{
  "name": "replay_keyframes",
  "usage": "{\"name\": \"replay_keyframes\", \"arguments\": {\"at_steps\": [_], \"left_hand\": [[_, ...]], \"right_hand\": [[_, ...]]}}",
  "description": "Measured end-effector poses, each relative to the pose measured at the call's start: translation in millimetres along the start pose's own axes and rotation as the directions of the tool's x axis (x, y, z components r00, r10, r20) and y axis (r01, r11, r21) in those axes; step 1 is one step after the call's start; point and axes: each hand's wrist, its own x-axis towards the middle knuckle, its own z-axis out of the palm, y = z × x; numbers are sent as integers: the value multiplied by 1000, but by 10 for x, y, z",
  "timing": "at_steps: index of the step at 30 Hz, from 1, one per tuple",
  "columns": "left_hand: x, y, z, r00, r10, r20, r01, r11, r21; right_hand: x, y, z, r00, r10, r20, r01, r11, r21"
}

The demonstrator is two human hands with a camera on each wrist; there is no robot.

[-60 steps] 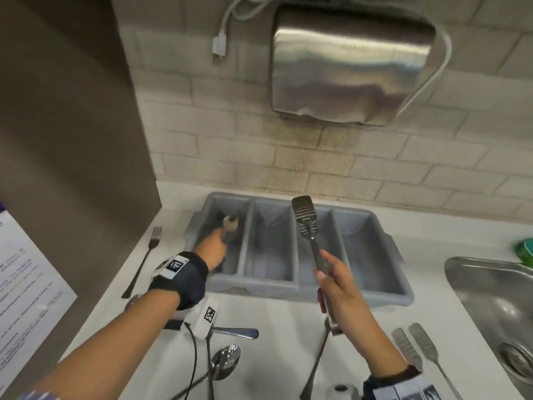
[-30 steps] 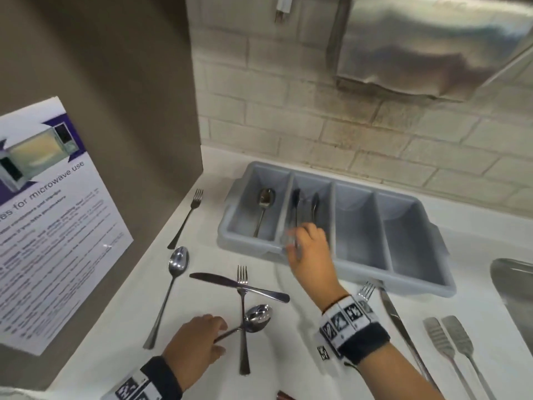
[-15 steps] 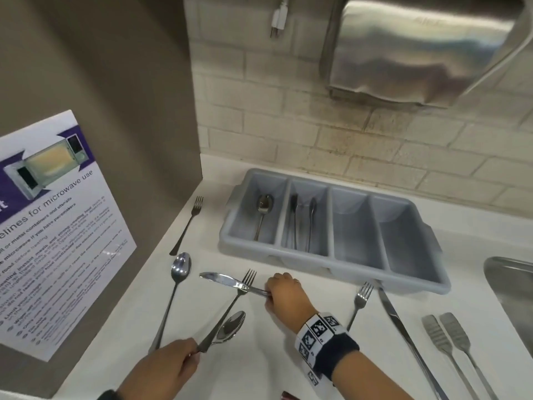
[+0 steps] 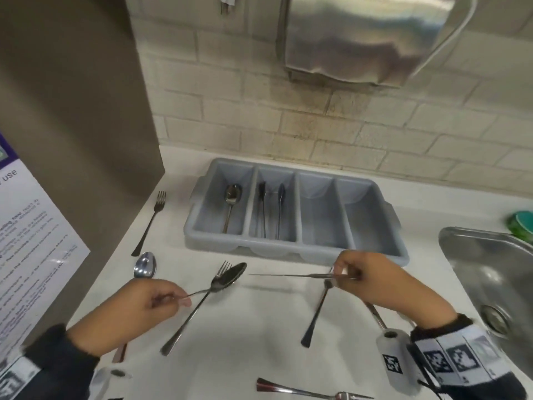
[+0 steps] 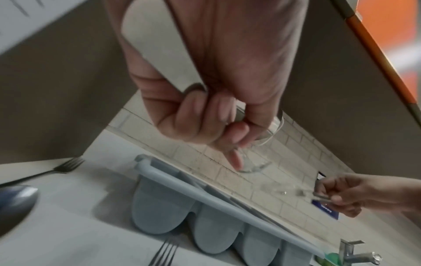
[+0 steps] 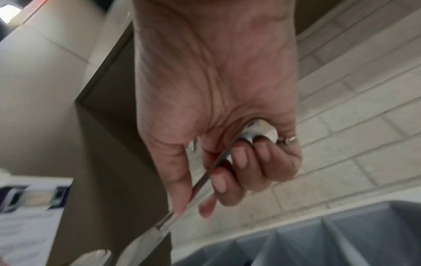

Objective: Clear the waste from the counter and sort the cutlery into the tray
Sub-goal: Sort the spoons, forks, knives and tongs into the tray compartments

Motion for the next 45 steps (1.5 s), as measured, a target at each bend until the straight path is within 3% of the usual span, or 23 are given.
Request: {"name": "replay_keyframes", "arguments": {"at_steps": [3,5,7,11,14,20,22,26,29,31,35,38,41,43,45], "left_hand": [[284,166,83,987,90,-135,-100,992,-72],[444,347,142,978,104,-180,-127,984,-122],[564,519,212,975,97,-198,-129,979,-159],[746,762,407,978,118,-170,-149,972,-179],[779,898,534,975,143,-168,-175,966,-193],[814,1021,548,982,122,-143,-148,971,-186],[926,1010,395,981,86,-173,-117,977,-178],[1371,875,59,973,21,-228,-5,997,72],[1775,806,-22,981,-113,-158,150,957,249],[1985,763,14,979,-165,-117,196,914,355],[2144,607,142,987,-157,19,116,803,585],[2098,527,121,984,-170,46,99,753,651],[1914,587,90,997,-13,-70,55,769,637],[1621,623,137,957,224,-183,-82,817,571],[1231,565,252,920,316,-231,-161,844,512]], "right_hand": [[-9,198,-273,989,41,-145,-7,974,228],[141,336,-347,960,81,-270,-4,962,274],[409,420,-327,943,105,-317,-30,972,233],[1098,396,-100,970,208,-124,-199,977,79],[1467,334,131,974,223,-35,-225,974,-32],[1551,218,286,955,254,152,-251,967,-38],[1468,223,246,955,268,127,-272,962,16],[1204,321,150,982,179,-51,-171,976,135],[807,407,215,975,127,-183,-82,968,238],[544,498,389,980,127,-156,-91,971,219],[114,521,843,986,168,-8,-165,974,154],[134,465,1106,971,222,90,-231,968,100],[276,485,1268,962,269,49,-271,962,41],[338,506,1332,960,280,-25,-279,960,25],[379,497,1384,953,291,-89,-290,957,23]]}}
